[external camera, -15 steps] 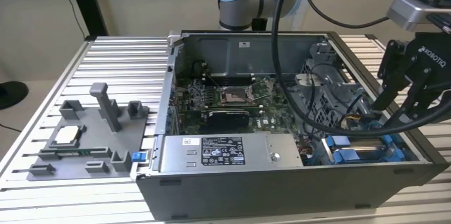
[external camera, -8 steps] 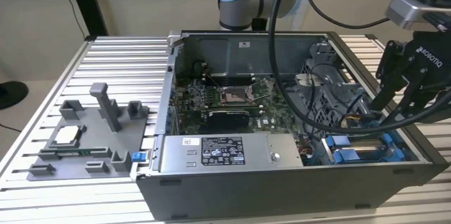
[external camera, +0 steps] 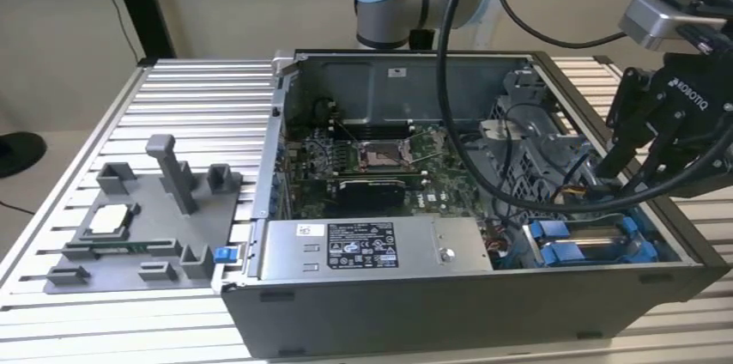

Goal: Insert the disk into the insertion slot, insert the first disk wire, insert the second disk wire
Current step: 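Insert the first disk wire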

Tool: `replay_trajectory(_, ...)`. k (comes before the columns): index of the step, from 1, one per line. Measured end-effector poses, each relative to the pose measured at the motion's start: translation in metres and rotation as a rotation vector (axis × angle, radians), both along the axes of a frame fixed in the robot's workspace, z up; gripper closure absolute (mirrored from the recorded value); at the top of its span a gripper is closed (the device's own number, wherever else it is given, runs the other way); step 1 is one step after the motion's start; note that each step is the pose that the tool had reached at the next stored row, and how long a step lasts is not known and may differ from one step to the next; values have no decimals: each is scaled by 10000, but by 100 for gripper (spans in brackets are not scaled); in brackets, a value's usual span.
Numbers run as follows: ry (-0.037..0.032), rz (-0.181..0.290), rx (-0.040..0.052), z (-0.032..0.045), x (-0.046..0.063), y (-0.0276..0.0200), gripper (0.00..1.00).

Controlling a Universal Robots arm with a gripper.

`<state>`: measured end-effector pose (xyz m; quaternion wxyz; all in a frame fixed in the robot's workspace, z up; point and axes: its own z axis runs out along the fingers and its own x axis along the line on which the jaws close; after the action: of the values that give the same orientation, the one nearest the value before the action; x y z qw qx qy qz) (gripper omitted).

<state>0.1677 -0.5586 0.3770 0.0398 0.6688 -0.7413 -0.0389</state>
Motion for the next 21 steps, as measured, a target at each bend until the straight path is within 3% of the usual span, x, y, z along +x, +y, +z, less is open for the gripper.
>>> replay_trajectory(9,25,0,50,-53,10,87,0)
replay_trajectory(21,26,253,119,-129,25,104,0)
